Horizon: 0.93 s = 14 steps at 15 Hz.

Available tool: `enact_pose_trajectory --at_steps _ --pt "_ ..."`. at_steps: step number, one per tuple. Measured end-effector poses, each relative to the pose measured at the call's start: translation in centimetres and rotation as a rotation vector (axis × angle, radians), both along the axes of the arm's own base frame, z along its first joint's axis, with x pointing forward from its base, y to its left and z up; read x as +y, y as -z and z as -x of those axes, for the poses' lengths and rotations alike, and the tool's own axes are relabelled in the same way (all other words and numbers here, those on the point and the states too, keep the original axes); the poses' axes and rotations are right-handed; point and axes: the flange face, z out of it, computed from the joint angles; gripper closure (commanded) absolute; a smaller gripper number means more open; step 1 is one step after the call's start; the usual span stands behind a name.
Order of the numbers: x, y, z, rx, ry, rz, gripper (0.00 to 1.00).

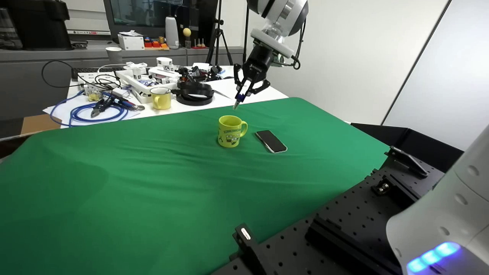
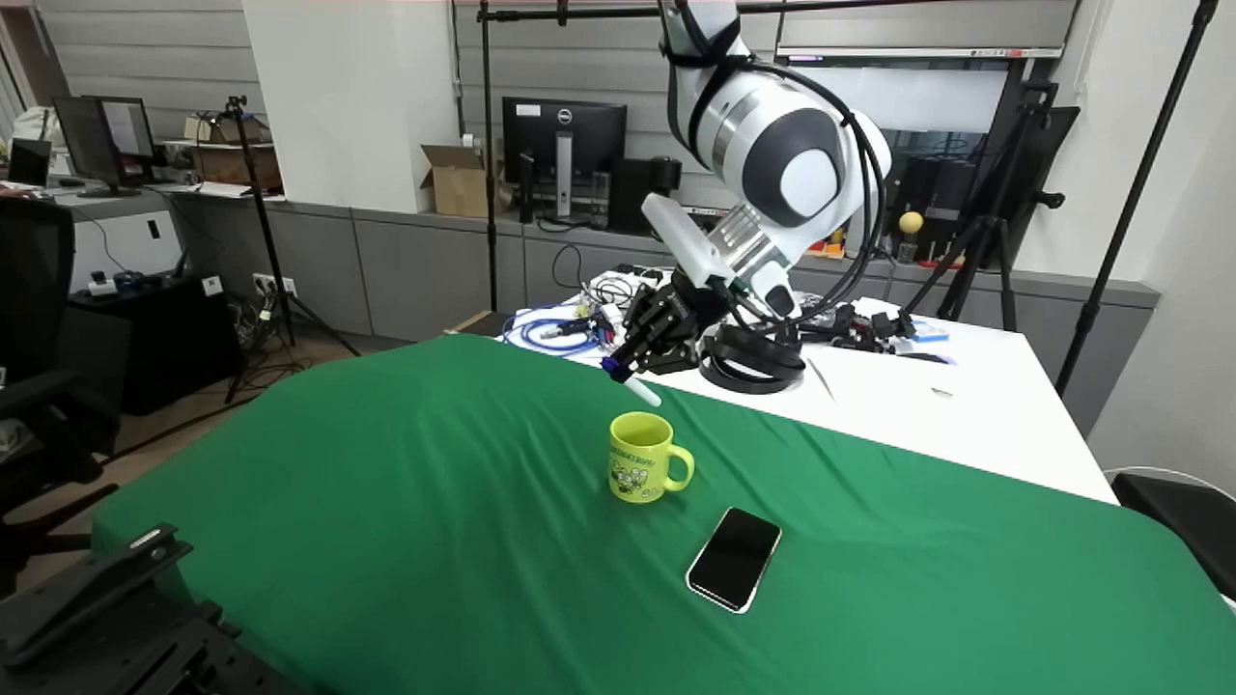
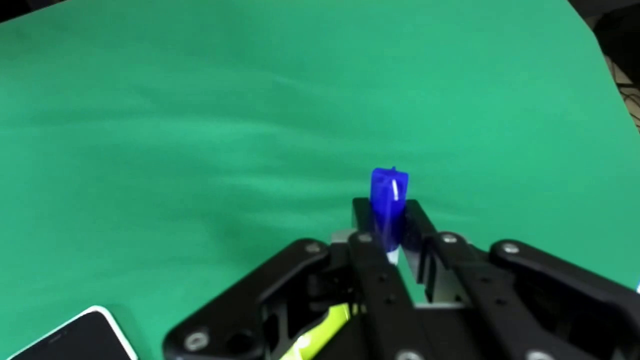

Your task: Put the marker in the mug

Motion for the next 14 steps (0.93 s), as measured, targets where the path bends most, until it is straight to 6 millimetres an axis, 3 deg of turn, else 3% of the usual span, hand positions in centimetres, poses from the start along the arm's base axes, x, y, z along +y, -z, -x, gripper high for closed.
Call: enact_pose_trajectory --at_steps 9,14 --pt "-1.3 3.7 1.4 0.068 0.307 -0.155 0.95" --pt "-2.9 6.5 2.5 0.087 0.395 -0.144 0.95"
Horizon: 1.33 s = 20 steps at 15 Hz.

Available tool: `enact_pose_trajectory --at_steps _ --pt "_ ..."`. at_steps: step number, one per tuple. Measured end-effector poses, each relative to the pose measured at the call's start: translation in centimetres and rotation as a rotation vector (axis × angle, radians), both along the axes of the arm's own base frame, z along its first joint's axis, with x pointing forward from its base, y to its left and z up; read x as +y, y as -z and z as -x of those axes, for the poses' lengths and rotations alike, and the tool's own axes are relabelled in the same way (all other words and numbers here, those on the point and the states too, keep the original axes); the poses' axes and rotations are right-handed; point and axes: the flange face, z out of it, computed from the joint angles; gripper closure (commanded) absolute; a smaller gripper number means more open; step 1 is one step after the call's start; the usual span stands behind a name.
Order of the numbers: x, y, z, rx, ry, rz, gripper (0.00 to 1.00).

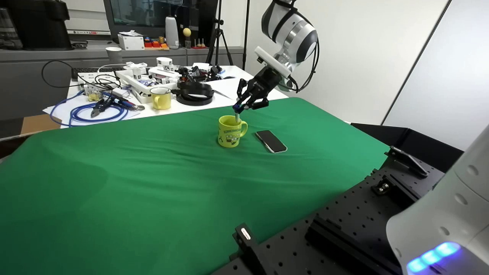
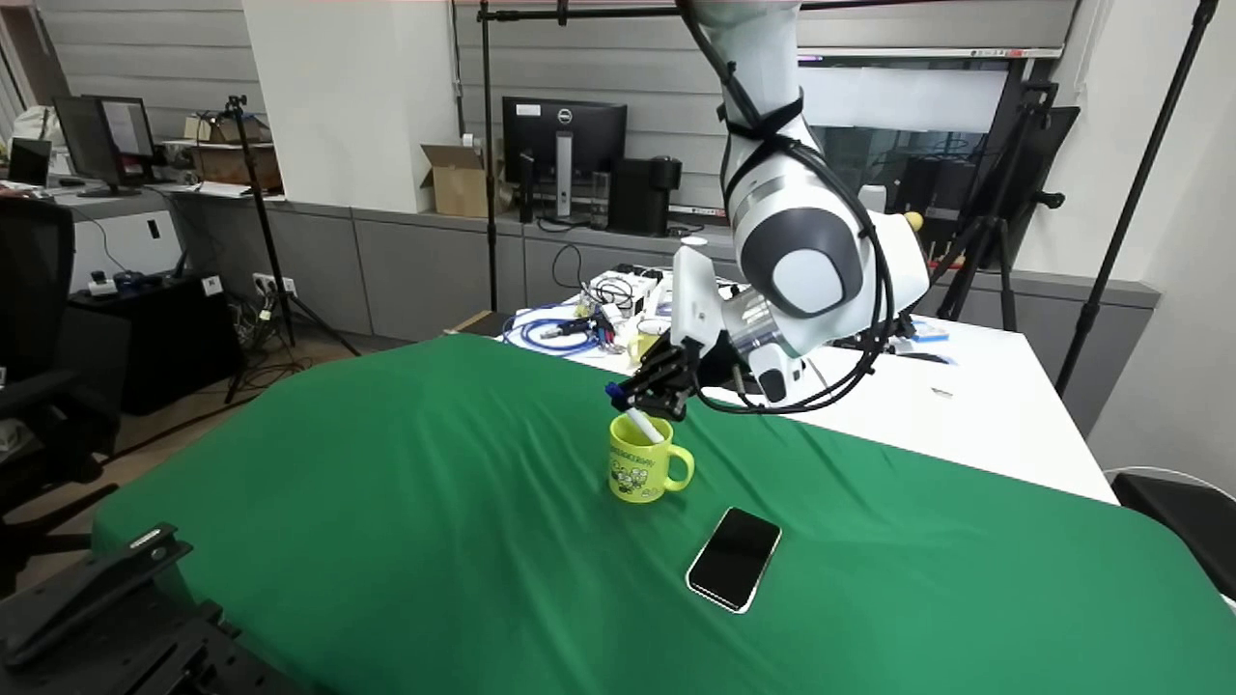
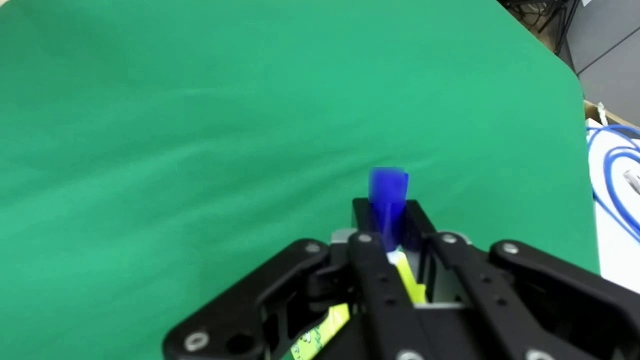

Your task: Put the marker in the mug

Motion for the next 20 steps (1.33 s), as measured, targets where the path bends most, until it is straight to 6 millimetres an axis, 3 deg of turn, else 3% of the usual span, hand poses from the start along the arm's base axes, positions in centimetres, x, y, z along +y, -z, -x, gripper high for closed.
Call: enact_pose_trajectory --at_steps 1,3,6,10,16,18,20 --pt "-0.1 0.4 0.1 0.002 0.008 0.007 0.57" --pt "-0.1 0.9 0.4 0.001 0.01 0.023 0.5" --pt "0.4 0.9 0.1 -0.019 -0.004 0.041 0.29" --pt "1.9 -1.6 -1.3 -0.084 -0.049 0.05 0.02" --pt "4.2 -10.2 -4.4 -0.24 -0.11 0.077 0.0" --pt "4.5 -12.0 -4.7 -0.277 -0.136 0.088 0.0" --pt "4.5 -12.4 -4.8 -0.29 -0.144 0.09 0.0"
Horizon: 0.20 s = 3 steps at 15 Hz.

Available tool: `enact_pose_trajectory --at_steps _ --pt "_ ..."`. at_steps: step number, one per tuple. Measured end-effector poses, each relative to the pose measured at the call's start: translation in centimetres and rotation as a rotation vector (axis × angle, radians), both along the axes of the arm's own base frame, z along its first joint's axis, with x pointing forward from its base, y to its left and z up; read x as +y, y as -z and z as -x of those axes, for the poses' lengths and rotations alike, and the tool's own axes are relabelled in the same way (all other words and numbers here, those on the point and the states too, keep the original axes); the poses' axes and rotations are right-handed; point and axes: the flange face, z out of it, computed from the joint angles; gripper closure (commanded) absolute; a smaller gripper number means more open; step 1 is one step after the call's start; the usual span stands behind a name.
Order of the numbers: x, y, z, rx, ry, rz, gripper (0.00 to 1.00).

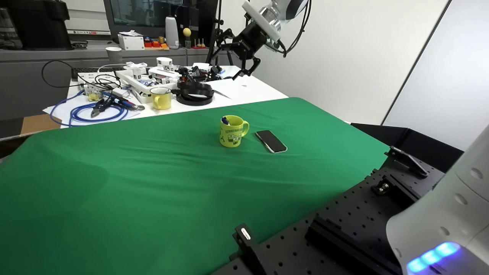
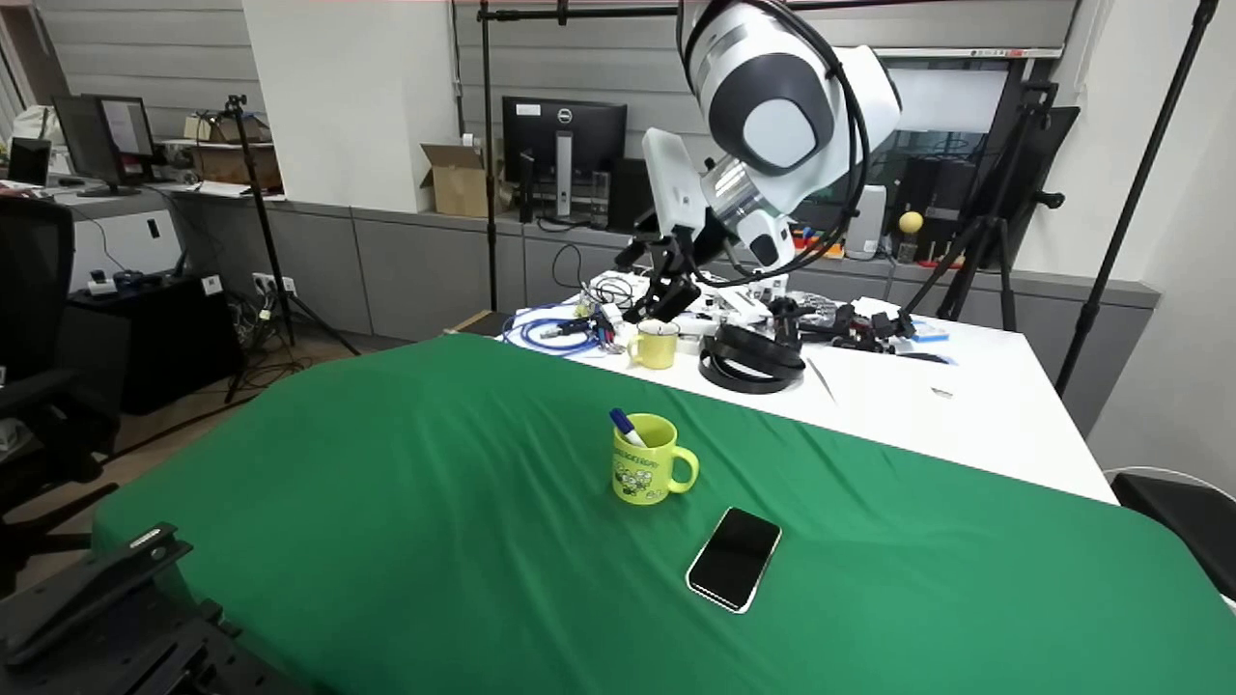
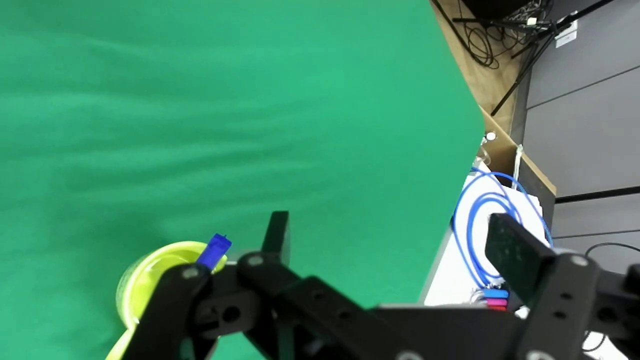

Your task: Put the marker in the mug

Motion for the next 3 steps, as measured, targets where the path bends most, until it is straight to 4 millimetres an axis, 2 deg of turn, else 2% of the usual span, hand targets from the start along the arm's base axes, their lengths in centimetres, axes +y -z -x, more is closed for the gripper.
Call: enact_pose_trajectory --at_steps 3 --pt "-0.01 0.18 0.14 -0.001 -0.004 0.0 0.0"
